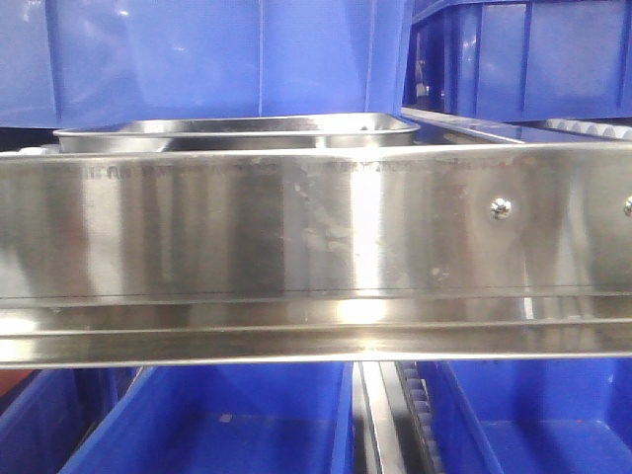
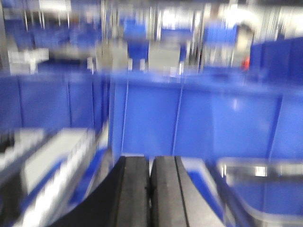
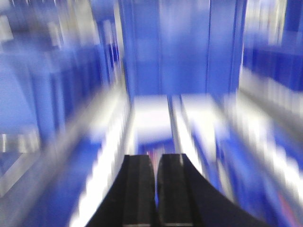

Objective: Stack silver trays without gaps
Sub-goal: 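Reach both grippers toward the silver tray on the upper shelf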

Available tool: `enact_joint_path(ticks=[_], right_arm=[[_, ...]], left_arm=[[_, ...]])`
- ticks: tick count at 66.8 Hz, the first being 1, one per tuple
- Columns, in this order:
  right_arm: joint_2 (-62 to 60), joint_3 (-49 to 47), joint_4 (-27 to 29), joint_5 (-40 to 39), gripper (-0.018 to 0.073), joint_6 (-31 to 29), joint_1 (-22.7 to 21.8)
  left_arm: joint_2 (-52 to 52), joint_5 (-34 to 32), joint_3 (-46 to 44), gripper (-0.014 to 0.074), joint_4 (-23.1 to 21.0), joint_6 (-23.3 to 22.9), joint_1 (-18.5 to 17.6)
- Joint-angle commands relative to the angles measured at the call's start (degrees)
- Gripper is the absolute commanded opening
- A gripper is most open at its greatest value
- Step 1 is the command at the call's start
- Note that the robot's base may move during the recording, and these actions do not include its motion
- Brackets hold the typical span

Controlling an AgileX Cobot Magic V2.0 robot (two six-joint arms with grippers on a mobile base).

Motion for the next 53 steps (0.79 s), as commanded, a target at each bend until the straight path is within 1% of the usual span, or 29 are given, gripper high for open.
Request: enact_joint_path(ticks=[1,3,5,7,12,15,28,43,53], right_arm=[[6.88,-4.46,0.03,7.87,-0.0016,-1.28,-0.2],[9.32,-5.85,0.03,10.68,-0.0016,-1.96,-0.2],[11.66,-7.22,0.03,13.39,-0.0016,-3.33,-0.2],[13.91,-8.88,0.03,15.87,-0.0016,-3.33,-0.2],[19.84,-11.93,0.03,21.48,-0.0016,-3.33,-0.2],[22.18,-13.05,0.03,22.82,-0.0016,-3.33,-0.2],[29.37,-14.0,0.03,23.13,-0.0016,-3.33,-0.2],[32.85,-14.0,0.03,20.82,-0.0016,-2.94,-0.2],[33.3,-14.0,0.03,19.11,-0.0016,-2.94,-0.2]], left_arm=[[4.95,6.96,-3.24,-0.0015,0.11,-0.16,-0.35],[7.16,10.14,-4.49,-0.0015,0.23,-0.16,-0.35],[8.92,12.38,-5.39,-0.0015,0.32,-0.16,-0.35],[10.55,14.19,-6.18,-0.0015,0.32,-0.16,-0.35],[14.57,17.14,-7.79,-0.0015,0.32,-0.16,-0.35],[16.3,17.32,-8.31,-0.0015,0.32,-0.16,-0.35],[19.24,12.97,-8.56,-0.0015,0.47,-0.16,-0.35],[19.24,5.28,-8.56,-0.0015,0.47,-0.16,-0.35],[19.24,3.32,-8.56,-0.0015,-0.41,-0.16,-0.35]])
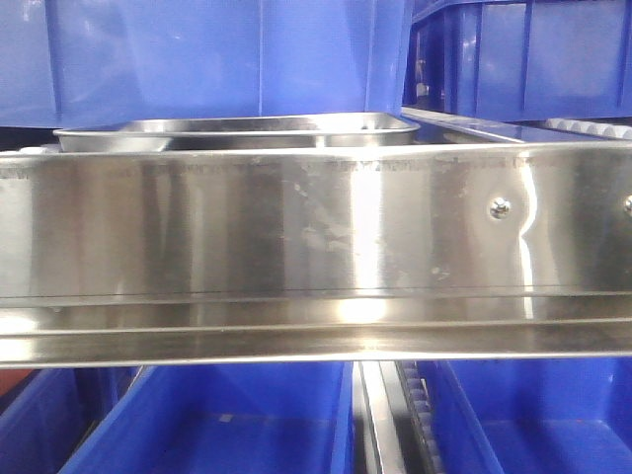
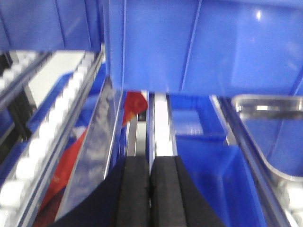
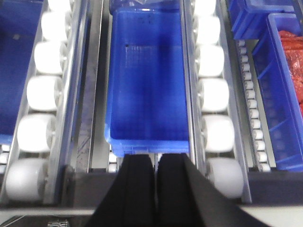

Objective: Stack silver trays without gaps
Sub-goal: 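Reach both grippers toward the silver tray on the upper shelf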

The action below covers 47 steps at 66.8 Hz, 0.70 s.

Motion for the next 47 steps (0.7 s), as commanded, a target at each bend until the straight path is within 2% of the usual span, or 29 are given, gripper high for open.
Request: enact_joint_path(ticks=[1,9,17,23,27,39,47], right_arm=[[0.22,-0.68,-0.19,-2.15,-0.0016,-0.11,-0.2],[0.22,-0.93,0.03,-2.97,-0.0016,-0.11,-0.2],[1.44,-3.28,3.04,-2.28,-0.0016,-0.11,0.51],[3.55,-6.53,3.89,-0.93,-0.0016,-0.06,3.1],[5.4,-8.59,3.13,-0.29,-0.0013,1.0,5.29],[11.77,-13.35,-5.68,0.78,-0.0012,15.36,15.26],[16.76,-16.79,-12.06,2.73,-0.0012,25.6,22.87]], left_arm=[[0.14,-2.89,-0.43,-0.0015,-1.3,-0.16,-0.35],[0.68,-3.9,-0.6,-0.0015,-2.35,-0.16,-0.35],[6.17,3.78,-4.28,-0.0015,-5.9,-0.16,-0.35],[11.45,5.43,-7.56,-0.0015,-8.39,-0.16,-0.35],[15.21,5.55,-10.2,-0.0015,-8.51,-0.16,-0.35],[25.94,9.61,-17.86,-0.0015,-7.73,-0.16,-0.85],[31.15,10.96,-22.42,-0.0016,-6.77,-0.27,-4.48]])
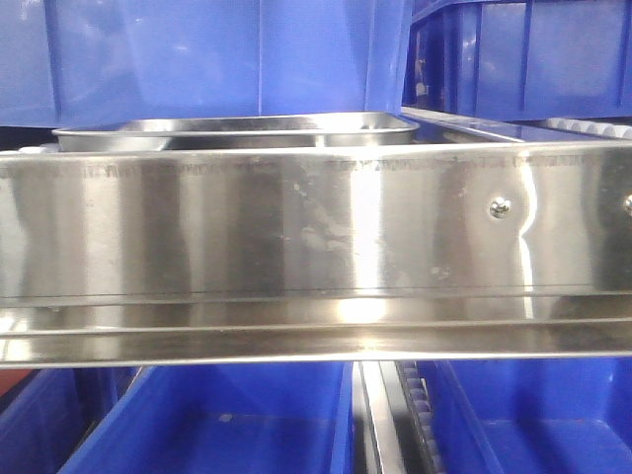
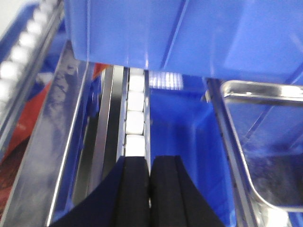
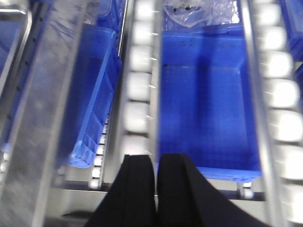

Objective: Stack silver trays without gaps
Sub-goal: 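Reach both grippers toward the silver tray on the upper shelf, then close both grippers on the near corners of the silver tray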

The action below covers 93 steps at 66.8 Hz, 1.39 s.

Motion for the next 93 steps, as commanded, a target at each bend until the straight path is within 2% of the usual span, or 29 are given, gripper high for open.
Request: enact_joint_path(ticks=[1,7,12,19,24,32,44,48,56,68,78,93], right_arm=[[3.6,-2.94,-5.41,1.2,-0.0012,7.29,4.67],[7.71,-6.18,-5.71,2.95,-0.0012,8.73,7.96],[11.41,-10.0,-4.55,6.35,-0.0012,9.56,9.59],[16.82,-15.08,-1.71,8.09,-0.0012,9.56,9.59],[20.49,-18.93,-0.41,8.33,-0.0013,9.56,9.59],[26.0,-24.81,0.17,10.04,-0.0013,9.56,9.59],[33.68,-32.52,0.56,11.62,-0.0013,9.56,10.5],[35.6,-33.98,2.51,11.62,-0.0015,9.56,10.5],[37.14,-34.26,5.34,10.59,-0.0015,9.56,10.5],[39.32,-34.26,5.34,10.51,-0.0015,9.56,10.5],[40.07,-34.26,5.34,9.69,-0.0015,9.56,10.5],[40.07,-34.26,5.34,8.02,-0.0015,9.56,10.5]], left_arm=[[3.72,0.84,-3.7,-0.0016,0.26,-0.48,-2.97],[7.17,2.43,-6.53,-0.0016,3.78,-7.2,-6.43],[10.45,6.07,-9.47,-0.0016,10.25,-13.64,-9.94],[14.57,9.91,-12.77,-0.0016,16.03,-19.57,-13.8],[16.91,11.1,-14.9,-0.0016,17.66,-22.25,-16.42],[20.31,11.21,-17.21,-0.0016,17.61,-25.84,-18.59],[26.01,14.24,-21.95,-0.0016,17.09,-25.95,-20.6],[27.64,13.38,-22.73,-0.0016,16.25,-25.95,-20.69],[28.96,12.64,-22.68,-0.0016,15.29,-25.95,-20.55],[29.85,12.21,-22.68,-0.0016,14.7,-25.95,-20.55],[30.02,7.97,-22.68,-0.0016,14.7,-25.95,-20.55],[30.94,8.78,-22.68,-0.0016,12.48,-25.95,-20.55]])
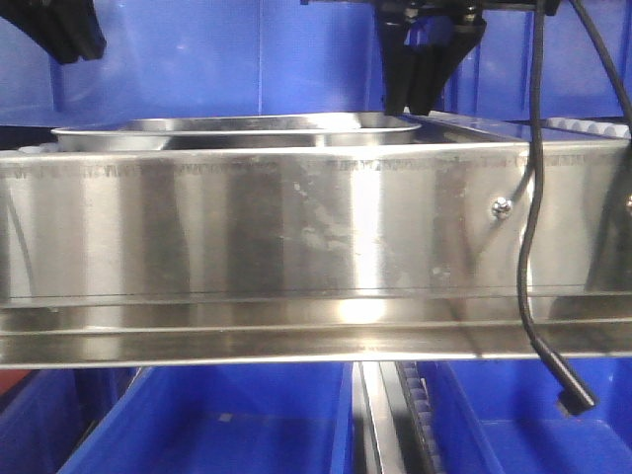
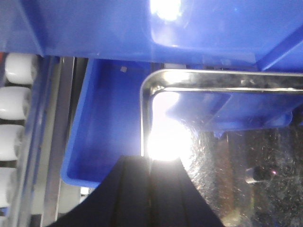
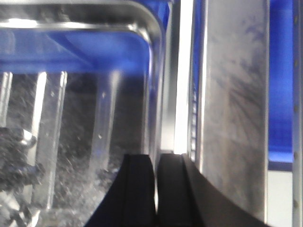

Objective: Stack silver trays without gaps
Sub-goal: 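Close both grippers on the near corners of the silver tray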

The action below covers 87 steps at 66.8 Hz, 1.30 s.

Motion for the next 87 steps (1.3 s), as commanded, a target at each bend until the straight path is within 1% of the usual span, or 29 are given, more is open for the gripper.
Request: enact_joint_path(ticks=[1,10,15,18,22,33,36,40,43,48,52,54,60,64,78,87], right_arm=[[-0.15,-0.63,-0.38,-1.54,-0.0015,-0.07,-0.02],[-0.15,-0.63,-0.38,-2.37,-0.0015,-0.07,-0.02],[-0.15,-0.63,-0.7,-2.31,-0.0015,-0.07,-0.02],[-0.15,-0.63,-1.14,-2.31,-0.0015,-0.07,-0.02],[-0.15,-0.63,-1.63,-2.31,-0.0015,-0.07,-0.02],[-0.14,-0.63,-1.74,-2.31,-0.0015,-0.07,-0.02],[-0.14,-0.63,-1.74,-2.42,-0.0015,-0.07,-0.02],[-0.14,-0.63,-1.74,-2.42,-0.0015,-0.07,-0.02],[-0.02,-0.63,-1.74,-2.52,-0.0015,-0.07,-0.02],[0.22,-0.63,-1.74,-2.41,-0.0011,-0.07,-0.02],[0.75,-0.63,-1.74,-1.98,0.002,-0.07,-0.02],[1.11,-0.63,-1.74,-1.54,0.0076,-0.07,-0.02],[1.62,-0.63,-1.64,-0.71,0.0177,-0.07,-0.02],[1.76,-0.63,-1.64,-0.71,0.0209,-0.07,-0.02],[1.8,-0.63,-1.12,-3.2,0.0172,-0.07,-0.02],[1.8,-0.63,-1.14,-3.6,0.0169,0.03,-0.02]], left_arm=[[0.3,-0.2,-0.34,-0.0016,-1.4,-0.28,-0.4],[1.77,-0.07,-0.34,-0.0016,-3.19,-0.28,-0.4],[2.61,0.31,-0.34,-0.0016,-3.01,-0.48,-0.4],[2.91,0.38,-0.34,-0.0016,-3.01,-1.55,-0.4],[3.15,0.52,-0.34,-0.0016,-1.95,-2.8,-0.4],[3.15,0.52,-0.34,-0.001,-1.51,-2.91,-0.4],[3.15,0.52,-0.34,0.0008,-1.51,-2.91,-0.4],[3.15,0.52,-0.34,0.0063,-1.51,-2.91,-0.4],[3.15,0.52,-0.34,0.0128,-1.51,-3.01,-0.4],[3.54,0.52,-0.34,0.0211,-1.51,-3.01,-0.4],[4.14,0.52,-0.34,0.0264,-1.65,-3.01,-0.4],[4.49,0.52,-0.34,0.0279,-2.07,-3.01,-0.4],[5.14,0.52,-0.34,0.0274,-2.2,-3.01,-0.4],[5.34,0.52,-0.34,0.0274,-2.2,-3.01,-0.4],[6.53,0.52,-0.34,0.0274,-1.41,-3.01,-0.4],[7.33,0.52,-0.34,0.0274,-1.41,-3.01,-0.4]])
